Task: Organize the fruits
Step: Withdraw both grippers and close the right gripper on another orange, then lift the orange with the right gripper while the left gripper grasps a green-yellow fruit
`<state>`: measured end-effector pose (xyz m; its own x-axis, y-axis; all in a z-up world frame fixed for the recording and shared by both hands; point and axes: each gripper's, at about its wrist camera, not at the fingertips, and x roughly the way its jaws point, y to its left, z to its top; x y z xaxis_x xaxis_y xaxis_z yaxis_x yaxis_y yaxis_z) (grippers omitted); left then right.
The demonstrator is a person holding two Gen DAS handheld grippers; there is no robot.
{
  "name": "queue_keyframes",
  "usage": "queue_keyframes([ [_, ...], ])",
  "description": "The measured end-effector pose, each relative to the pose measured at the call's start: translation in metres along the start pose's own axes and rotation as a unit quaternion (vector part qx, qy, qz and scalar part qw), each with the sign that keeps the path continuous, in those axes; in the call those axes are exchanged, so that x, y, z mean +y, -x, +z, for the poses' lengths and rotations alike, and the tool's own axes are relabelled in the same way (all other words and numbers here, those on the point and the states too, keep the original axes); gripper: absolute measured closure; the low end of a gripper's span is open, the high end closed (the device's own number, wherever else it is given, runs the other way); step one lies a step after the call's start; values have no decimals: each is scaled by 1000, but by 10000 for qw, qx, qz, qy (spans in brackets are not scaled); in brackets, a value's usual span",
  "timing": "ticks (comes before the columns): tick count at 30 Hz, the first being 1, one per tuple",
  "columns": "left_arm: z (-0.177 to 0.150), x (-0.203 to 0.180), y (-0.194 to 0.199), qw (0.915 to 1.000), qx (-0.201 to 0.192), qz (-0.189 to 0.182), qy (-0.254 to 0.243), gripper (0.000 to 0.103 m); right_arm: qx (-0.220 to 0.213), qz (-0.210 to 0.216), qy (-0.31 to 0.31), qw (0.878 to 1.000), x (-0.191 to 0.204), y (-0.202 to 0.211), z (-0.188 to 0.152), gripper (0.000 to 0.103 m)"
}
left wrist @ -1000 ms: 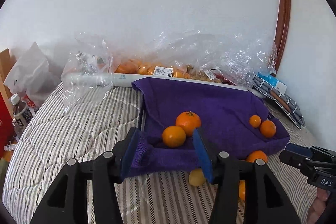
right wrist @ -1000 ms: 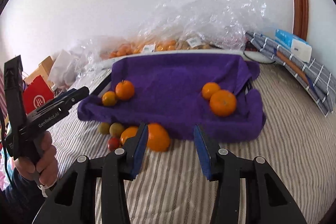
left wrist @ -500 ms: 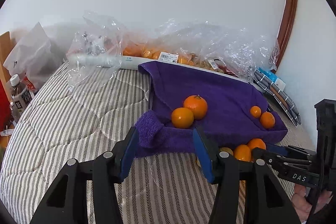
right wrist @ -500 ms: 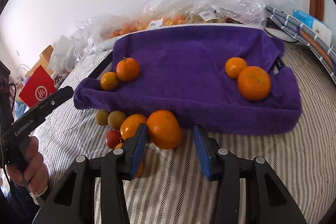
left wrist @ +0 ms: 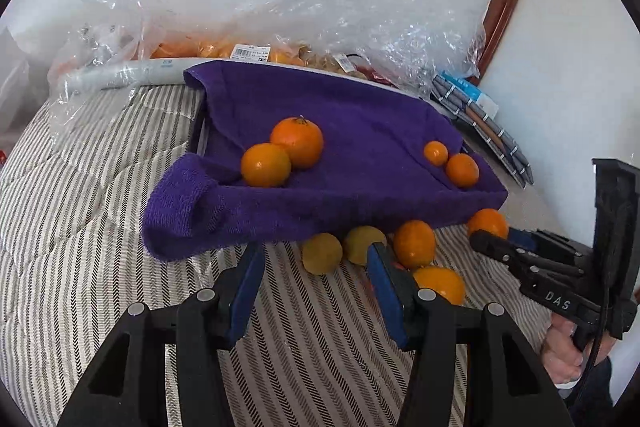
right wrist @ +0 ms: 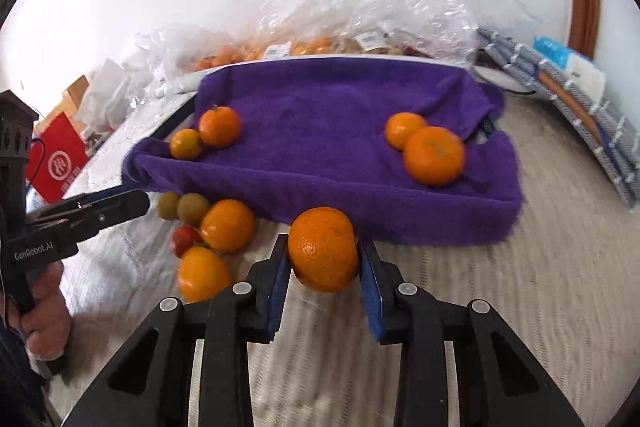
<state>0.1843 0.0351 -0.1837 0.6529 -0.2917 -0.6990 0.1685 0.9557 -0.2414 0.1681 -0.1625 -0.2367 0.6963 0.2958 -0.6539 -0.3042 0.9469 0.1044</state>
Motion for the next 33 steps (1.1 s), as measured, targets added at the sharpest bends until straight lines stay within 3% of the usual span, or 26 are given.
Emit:
queue_keyframes([
  [4,3,-7,-12,9997,247,-58,-15,53,-108,-49,-71,9999,-16,13,-8,70],
  [8,6,-10,-23,9989,402,217,77,72,-118,10,-314,9994,-26,15,-10,70],
  [11,7,-10,-25,9985,404,342,113,79,-134,115,-415,9990,-31,15,-9,70],
  [16,5,-1,-19,9972,318,623,273,79,-109,138,-451,9988,-31,14,-10,70],
  [22,6,-1,-23,9968,356,685,220,78,-3,15,-393,9992,-28,11,-9,70],
  [26,6,3,-22,9975,337,538,323,77,218,-357,-331,9986,-24,3,-8,70],
  [33,6,3,-23,9976,336,508,342,75,372,-537,-242,9976,-23,-3,-8,70],
])
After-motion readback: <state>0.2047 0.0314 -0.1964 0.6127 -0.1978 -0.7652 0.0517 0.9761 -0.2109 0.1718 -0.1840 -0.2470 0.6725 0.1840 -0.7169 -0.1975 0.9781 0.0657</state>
